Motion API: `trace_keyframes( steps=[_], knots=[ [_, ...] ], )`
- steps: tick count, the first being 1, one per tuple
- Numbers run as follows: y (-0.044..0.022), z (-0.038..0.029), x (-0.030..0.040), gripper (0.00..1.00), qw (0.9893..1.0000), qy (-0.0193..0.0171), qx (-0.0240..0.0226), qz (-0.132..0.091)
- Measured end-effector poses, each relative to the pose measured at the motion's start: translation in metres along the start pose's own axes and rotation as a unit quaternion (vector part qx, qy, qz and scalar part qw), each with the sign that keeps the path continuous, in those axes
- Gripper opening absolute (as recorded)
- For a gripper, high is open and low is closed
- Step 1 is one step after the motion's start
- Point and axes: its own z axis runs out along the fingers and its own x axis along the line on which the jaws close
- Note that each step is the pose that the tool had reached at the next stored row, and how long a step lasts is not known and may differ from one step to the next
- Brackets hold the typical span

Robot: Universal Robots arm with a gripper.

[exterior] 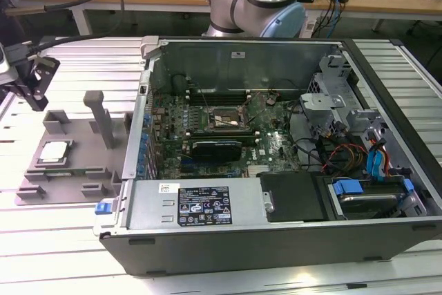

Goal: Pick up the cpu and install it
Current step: 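Pick up the cpu and move it towards the insertion slot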

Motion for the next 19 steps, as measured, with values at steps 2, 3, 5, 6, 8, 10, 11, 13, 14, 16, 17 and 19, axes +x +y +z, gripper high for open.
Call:
trace_keyframes(
  steps=[2, 3, 5, 6, 8, 10, 11, 13, 14, 16, 17, 19],
  knots=[
    [-0.0003, 0.0014, 0.0034, 0.11, 1.0, 0.0, 0.0, 0.0],
    [-0.0005, 0.0022, 0.0057, 0.11, 1.0, 0.0, 0.0, 0.0],
    [-0.0008, 0.0031, 0.0088, 0.11, 1.0, 0.0, 0.0, 0.0],
    [-0.001, 0.0038, 0.0113, 0.11, 1.0, 0.0, 0.0, 0.0],
    [-0.0014, 0.0052, 0.0156, 0.11, 1.0, 0.0, 0.0, 0.0],
    [-0.0017, 0.0062, 0.0188, 0.11, 1.0, 0.0, 0.0, 0.0],
    [-0.002, 0.0074, 0.0228, 0.11, 1.0, 0.0, 0.0, 0.0],
    [-0.0026, 0.009, 0.029, 0.11, 1.0, 0.0, 0.0, 0.0],
    [-0.0028, 0.0097, 0.0316, 0.11, 1.0, 0.0, 0.0, 0.0],
    [-0.0033, 0.0112, 0.0377, 0.11, 1.0, 0.0, 0.0, 0.0],
    [-0.0035, 0.0115, 0.0392, 0.11, 1.0, 0.0, 0.0, 0.0],
    [-0.0039, 0.014, 0.0431, 0.11, 1.0, 0.0, 0.0, 0.0]
  ],
)
